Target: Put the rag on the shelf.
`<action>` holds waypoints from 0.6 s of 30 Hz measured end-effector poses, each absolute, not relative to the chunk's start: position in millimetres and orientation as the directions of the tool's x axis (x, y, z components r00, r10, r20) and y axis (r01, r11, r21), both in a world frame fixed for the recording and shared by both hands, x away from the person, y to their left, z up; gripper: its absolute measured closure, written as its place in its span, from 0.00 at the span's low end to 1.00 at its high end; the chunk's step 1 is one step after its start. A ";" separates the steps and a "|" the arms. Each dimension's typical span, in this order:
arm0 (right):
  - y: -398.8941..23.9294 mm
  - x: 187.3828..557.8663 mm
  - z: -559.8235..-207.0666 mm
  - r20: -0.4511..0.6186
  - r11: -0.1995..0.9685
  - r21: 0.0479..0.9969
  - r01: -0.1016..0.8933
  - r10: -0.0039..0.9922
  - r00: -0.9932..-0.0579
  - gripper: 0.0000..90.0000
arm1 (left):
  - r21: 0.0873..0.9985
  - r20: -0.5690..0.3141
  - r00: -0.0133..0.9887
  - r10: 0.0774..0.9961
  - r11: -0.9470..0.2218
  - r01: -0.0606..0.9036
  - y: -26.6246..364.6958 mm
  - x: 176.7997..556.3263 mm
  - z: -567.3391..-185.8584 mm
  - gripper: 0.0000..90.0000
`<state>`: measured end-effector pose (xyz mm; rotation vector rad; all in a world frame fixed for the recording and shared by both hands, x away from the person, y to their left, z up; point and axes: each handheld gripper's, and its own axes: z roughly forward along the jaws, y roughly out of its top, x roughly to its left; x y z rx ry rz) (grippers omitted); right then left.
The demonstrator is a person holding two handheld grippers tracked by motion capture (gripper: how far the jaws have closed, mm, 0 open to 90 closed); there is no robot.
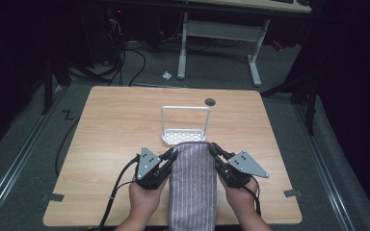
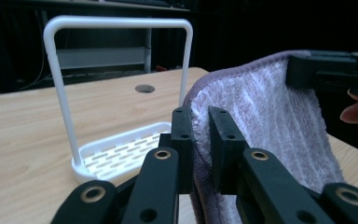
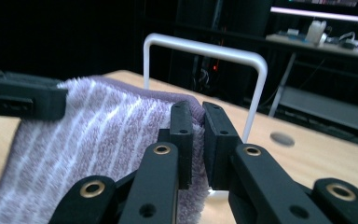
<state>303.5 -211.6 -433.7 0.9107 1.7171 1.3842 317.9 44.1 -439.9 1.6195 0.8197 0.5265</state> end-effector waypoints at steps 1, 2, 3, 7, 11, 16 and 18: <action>-211.4 304.3 -429.4 -0.109 0.162 0.984 0.073 0.874 -0.474 0.93 | 0.974 -0.097 0.651 0.753 -0.062 0.217 43.9 319.3 -436.5 0.90; -211.9 304.9 -425.2 -0.110 0.159 0.985 0.065 0.873 -0.474 0.93 | 0.976 -0.094 0.653 0.751 -0.059 0.208 43.8 320.8 -431.8 0.90; -212.3 304.9 -420.0 -0.111 0.156 0.986 0.057 0.875 -0.471 0.93 | 0.977 -0.095 0.654 0.750 -0.055 0.206 43.7 322.0 -428.9 0.90; -215.4 305.4 -405.4 -0.122 0.149 0.989 0.021 0.875 -0.468 0.93 | 0.983 -0.083 0.662 0.745 -0.048 0.177 41.5 327.8 -414.8 0.90; -215.9 306.8 -395.5 -0.141 0.157 0.988 -0.005 0.876 -0.462 0.93 | 0.988 -0.078 0.667 0.741 -0.034 0.153 42.3 332.3 -402.5 0.90; -218.4 311.5 -382.9 -0.135 0.143 0.990 -0.017 0.880 -0.455 0.93 | 0.991 -0.071 0.671 0.738 -0.027 0.134 42.1 338.2 -388.6 0.90; -218.1 313.4 -377.0 -0.135 0.141 0.990 -0.022 0.880 -0.456 0.93 | 0.993 -0.056 0.670 0.740 -0.031 0.116 41.3 339.0 -382.5 0.90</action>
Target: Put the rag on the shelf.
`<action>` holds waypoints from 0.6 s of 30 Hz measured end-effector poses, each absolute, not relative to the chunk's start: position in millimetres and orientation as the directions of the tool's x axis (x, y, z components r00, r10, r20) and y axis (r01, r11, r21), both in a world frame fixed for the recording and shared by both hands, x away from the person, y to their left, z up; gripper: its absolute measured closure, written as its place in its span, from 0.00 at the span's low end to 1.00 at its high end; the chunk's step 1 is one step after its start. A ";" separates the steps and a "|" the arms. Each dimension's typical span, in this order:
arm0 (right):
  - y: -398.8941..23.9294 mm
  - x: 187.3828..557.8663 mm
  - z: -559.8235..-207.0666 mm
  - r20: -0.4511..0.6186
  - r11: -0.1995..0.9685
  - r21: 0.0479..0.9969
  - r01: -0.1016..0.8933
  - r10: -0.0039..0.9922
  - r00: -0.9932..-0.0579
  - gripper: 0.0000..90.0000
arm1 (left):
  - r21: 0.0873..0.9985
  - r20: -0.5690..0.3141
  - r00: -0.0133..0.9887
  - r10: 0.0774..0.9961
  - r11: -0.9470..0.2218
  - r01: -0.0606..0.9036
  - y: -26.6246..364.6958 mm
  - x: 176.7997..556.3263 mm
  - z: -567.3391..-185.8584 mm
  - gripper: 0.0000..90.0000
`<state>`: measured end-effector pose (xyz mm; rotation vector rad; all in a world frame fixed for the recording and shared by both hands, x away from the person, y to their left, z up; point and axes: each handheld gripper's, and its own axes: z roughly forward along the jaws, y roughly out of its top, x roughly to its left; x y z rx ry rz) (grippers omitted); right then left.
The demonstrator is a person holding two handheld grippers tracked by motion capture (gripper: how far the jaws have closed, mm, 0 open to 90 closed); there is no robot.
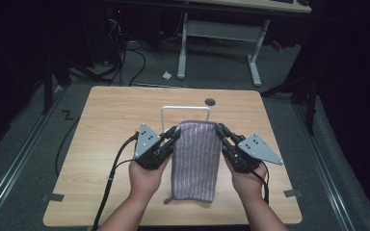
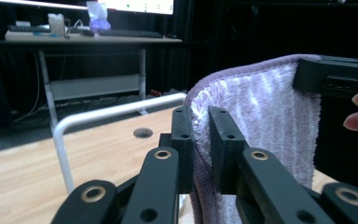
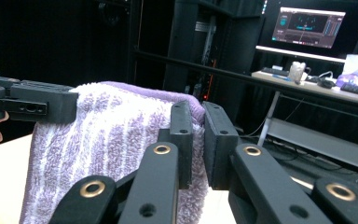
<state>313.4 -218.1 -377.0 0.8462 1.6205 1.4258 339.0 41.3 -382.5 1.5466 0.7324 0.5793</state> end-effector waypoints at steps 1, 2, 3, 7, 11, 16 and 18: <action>-217.9 313.9 -374.6 -0.137 0.141 0.990 -0.025 0.879 -0.457 0.93 | 0.993 -0.048 0.669 0.742 -0.034 0.109 41.1 339.5 -379.4 0.90; -217.8 314.3 -371.4 -0.139 0.141 0.990 -0.031 0.879 -0.456 0.93 | 0.994 -0.050 0.670 0.741 -0.029 0.106 41.5 340.6 -375.3 0.90; -217.8 314.7 -367.3 -0.134 0.134 0.990 -0.032 0.880 -0.457 0.93 | 0.994 -0.058 0.674 0.736 -0.021 0.107 41.9 341.5 -372.8 0.90; -215.9 315.9 -353.8 -0.138 0.129 0.990 -0.051 0.880 -0.455 0.93 | 0.996 -0.048 0.673 0.738 -0.013 0.085 44.2 345.5 -356.2 0.90; -213.3 322.4 -340.5 -0.157 0.136 0.988 -0.078 0.881 -0.446 0.93 | 0.998 -0.015 0.665 0.746 -0.030 0.056 45.8 350.5 -344.4 0.90; -212.9 334.7 -328.9 -0.125 0.103 0.992 -0.072 0.883 -0.452 0.93 | 0.999 0.010 0.658 0.753 -0.039 0.029 47.2 359.4 -337.8 0.90; -211.4 339.1 -325.8 -0.126 0.105 0.992 -0.072 0.882 -0.455 0.93 | 0.999 0.025 0.649 0.761 -0.049 0.019 48.0 362.4 -337.0 0.90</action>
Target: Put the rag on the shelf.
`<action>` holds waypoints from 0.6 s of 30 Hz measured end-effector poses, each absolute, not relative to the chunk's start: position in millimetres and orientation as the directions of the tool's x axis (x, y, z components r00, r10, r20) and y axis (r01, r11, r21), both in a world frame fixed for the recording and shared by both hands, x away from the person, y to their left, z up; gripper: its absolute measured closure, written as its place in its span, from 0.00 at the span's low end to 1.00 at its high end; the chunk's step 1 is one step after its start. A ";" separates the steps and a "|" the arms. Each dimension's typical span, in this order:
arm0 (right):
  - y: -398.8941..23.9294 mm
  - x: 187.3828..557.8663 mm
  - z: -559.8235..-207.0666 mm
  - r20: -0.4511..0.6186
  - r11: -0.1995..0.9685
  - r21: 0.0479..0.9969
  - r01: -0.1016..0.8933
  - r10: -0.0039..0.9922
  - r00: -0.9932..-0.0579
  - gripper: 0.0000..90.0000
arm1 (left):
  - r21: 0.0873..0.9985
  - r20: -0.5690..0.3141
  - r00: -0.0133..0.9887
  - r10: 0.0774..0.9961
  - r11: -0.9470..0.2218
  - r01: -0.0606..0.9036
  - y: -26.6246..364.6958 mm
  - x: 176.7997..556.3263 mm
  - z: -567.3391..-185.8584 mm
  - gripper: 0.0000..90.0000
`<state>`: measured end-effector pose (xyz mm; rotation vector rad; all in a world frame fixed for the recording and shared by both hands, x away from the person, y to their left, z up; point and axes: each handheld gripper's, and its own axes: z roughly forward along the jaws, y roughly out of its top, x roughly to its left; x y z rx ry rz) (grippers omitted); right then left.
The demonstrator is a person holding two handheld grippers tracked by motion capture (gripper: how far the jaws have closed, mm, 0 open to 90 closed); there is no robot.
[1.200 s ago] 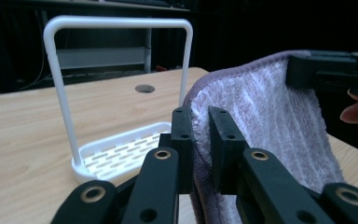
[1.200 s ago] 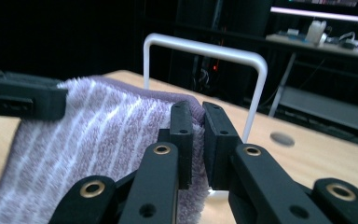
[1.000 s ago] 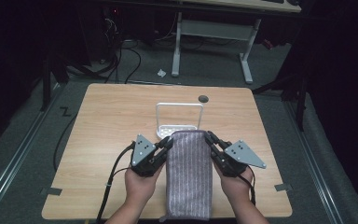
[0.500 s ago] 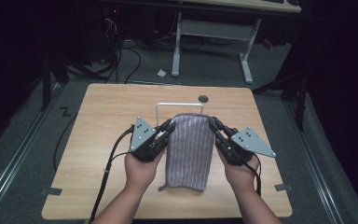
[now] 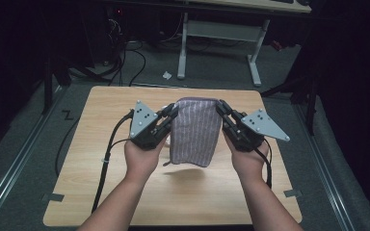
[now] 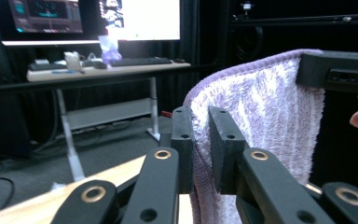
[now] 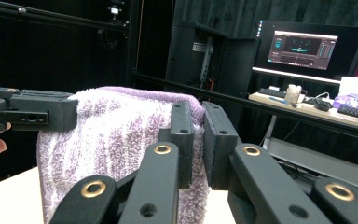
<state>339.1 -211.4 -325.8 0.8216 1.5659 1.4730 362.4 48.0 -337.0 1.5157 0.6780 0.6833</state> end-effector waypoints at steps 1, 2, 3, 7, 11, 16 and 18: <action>-210.4 341.2 -324.4 -0.127 0.106 0.992 -0.071 0.882 -0.454 0.93 | 0.999 0.025 0.648 0.761 -0.048 0.018 48.7 364.2 -336.6 0.90; -209.6 343.3 -323.0 -0.126 0.105 0.992 -0.072 0.881 -0.456 0.93 | 0.999 0.024 0.647 0.762 -0.046 0.019 49.4 365.7 -336.1 0.90; -208.9 345.2 -321.6 -0.124 0.104 0.992 -0.069 0.881 -0.457 0.93 | 0.999 0.023 0.644 0.764 -0.046 0.019 50.0 367.3 -335.4 0.90; -205.7 353.9 -317.4 -0.119 0.100 0.993 -0.067 0.882 -0.455 0.93 | 0.999 0.012 0.639 0.769 -0.034 0.021 51.8 374.4 -332.5 0.90; -204.0 363.3 -314.3 -0.116 0.098 0.993 -0.063 0.884 -0.452 0.93 | 0.999 0.018 0.635 0.772 -0.034 0.013 52.3 382.0 -327.6 0.90; -206.2 370.6 -312.5 -0.088 0.066 0.996 -0.065 0.891 -0.444 0.93 | 0.999 0.032 0.621 0.783 -0.048 0.010 46.3 391.0 -323.5 0.90; -206.9 373.7 -312.0 -0.090 0.066 0.995 -0.070 0.894 -0.439 0.93 | 0.999 0.038 0.616 0.787 -0.048 -0.001 45.7 393.6 -322.4 0.90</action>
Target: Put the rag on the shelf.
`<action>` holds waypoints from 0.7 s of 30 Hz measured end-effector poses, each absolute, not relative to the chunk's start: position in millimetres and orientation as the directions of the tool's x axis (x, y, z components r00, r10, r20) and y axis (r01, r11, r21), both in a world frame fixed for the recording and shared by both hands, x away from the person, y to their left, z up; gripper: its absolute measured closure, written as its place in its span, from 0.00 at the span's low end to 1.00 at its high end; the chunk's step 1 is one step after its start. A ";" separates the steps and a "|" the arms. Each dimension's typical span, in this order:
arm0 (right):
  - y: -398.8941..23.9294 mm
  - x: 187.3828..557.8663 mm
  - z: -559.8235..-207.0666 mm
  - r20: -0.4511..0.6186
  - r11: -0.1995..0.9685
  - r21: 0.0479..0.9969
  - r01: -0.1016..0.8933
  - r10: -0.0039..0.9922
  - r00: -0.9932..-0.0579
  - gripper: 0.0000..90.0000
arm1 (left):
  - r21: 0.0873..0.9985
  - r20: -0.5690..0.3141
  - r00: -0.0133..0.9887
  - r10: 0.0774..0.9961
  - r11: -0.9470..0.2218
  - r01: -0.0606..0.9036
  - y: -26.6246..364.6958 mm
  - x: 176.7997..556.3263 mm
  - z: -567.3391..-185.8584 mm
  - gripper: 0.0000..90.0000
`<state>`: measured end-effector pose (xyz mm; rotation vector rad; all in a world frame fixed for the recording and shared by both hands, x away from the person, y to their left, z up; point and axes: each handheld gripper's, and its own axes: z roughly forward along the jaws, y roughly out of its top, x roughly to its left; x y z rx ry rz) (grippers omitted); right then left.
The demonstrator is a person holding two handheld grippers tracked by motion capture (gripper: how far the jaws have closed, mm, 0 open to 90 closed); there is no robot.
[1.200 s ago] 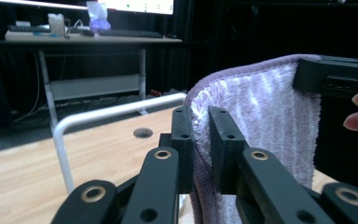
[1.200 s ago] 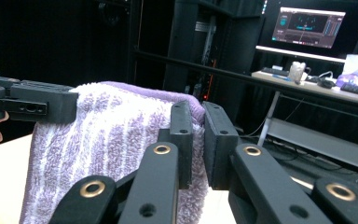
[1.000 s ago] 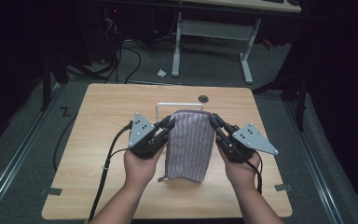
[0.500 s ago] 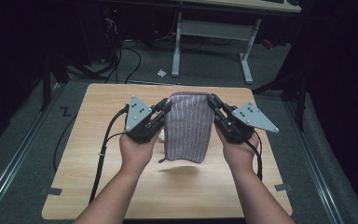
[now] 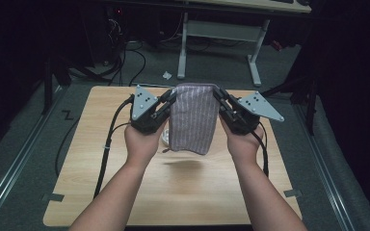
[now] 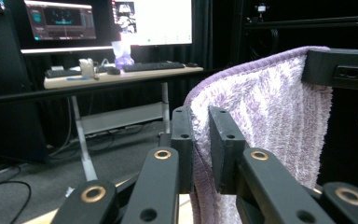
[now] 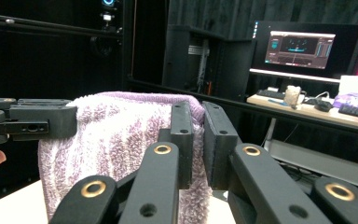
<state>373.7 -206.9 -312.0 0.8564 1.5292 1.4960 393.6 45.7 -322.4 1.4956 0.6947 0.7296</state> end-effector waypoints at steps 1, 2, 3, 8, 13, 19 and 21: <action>-207.6 375.2 -311.6 -0.083 0.058 0.996 -0.069 0.893 -0.443 0.93 | 0.999 0.039 0.612 0.790 -0.047 -0.003 45.8 395.3 -321.7 0.90; -208.3 377.1 -310.9 -0.076 0.053 0.997 -0.065 0.893 -0.445 0.93 | 0.999 0.033 0.613 0.789 -0.040 -0.002 46.0 397.2 -320.9 0.90; -208.3 378.9 -310.3 -0.071 0.048 0.997 -0.062 0.893 -0.443 0.93 | 0.999 0.031 0.614 0.789 -0.039 -0.001 46.1 398.8 -320.3 0.90; -206.5 387.3 -306.0 -0.071 0.052 0.997 -0.056 0.894 -0.443 0.93 | 0.999 0.033 0.611 0.791 -0.038 -0.005 47.4 407.4 -317.4 0.90; -206.3 402.2 -299.6 -0.069 0.056 0.997 -0.043 0.896 -0.440 0.93 | 0.998 0.048 0.607 0.793 -0.059 -0.003 47.0 421.1 -314.8 0.90; -205.9 418.7 -301.7 -0.060 0.059 0.998 -0.015 0.902 -0.427 0.94 | 0.998 0.033 0.596 0.802 -0.063 0.029 44.1 436.6 -313.0 0.90; -207.1 424.2 -300.8 -0.037 0.039 0.999 -0.004 0.900 -0.434 0.93 | 0.996 0.049 0.591 0.805 -0.080 0.027 43.5 440.2 -312.7 0.90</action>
